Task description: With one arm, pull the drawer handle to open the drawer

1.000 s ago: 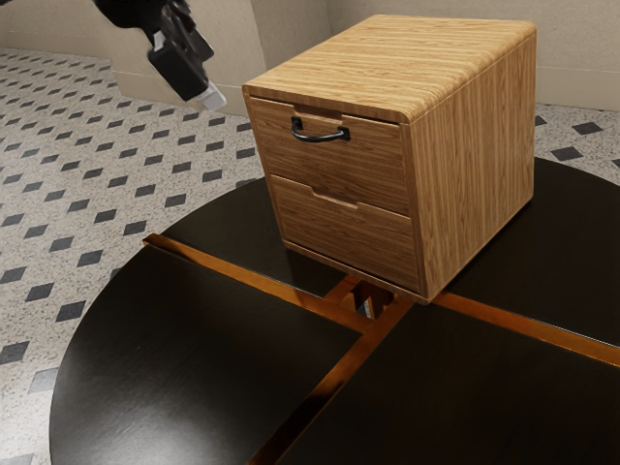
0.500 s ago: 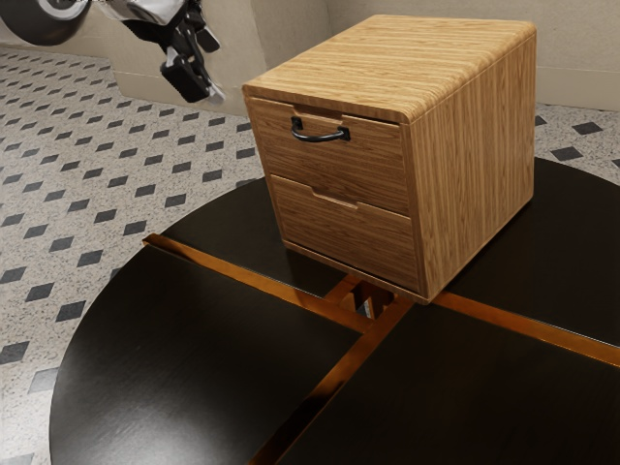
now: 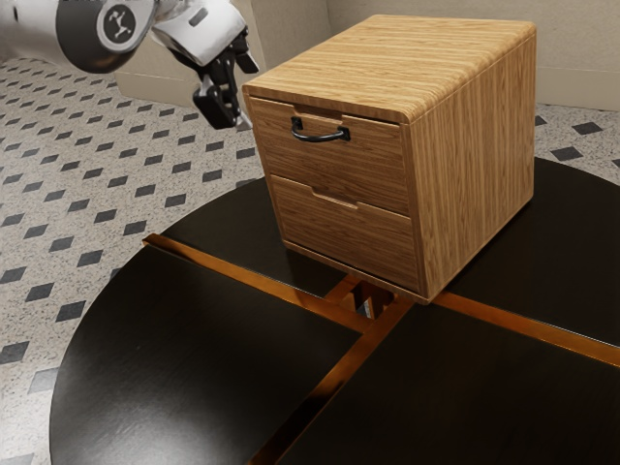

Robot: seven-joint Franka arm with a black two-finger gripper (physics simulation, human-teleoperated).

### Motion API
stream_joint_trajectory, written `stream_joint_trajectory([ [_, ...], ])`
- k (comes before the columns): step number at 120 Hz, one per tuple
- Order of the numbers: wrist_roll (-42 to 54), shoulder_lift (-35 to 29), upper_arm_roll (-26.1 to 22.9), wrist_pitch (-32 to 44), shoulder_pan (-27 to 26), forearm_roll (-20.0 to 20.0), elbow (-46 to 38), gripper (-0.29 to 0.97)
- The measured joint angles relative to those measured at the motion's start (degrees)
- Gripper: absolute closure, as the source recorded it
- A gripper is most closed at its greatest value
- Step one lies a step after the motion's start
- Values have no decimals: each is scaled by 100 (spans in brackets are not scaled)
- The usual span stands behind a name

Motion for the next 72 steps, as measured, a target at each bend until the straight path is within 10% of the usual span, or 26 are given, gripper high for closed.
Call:
stream_joint_trajectory([
  [72,316,205,-66,28,-436,187,-63,2],
])
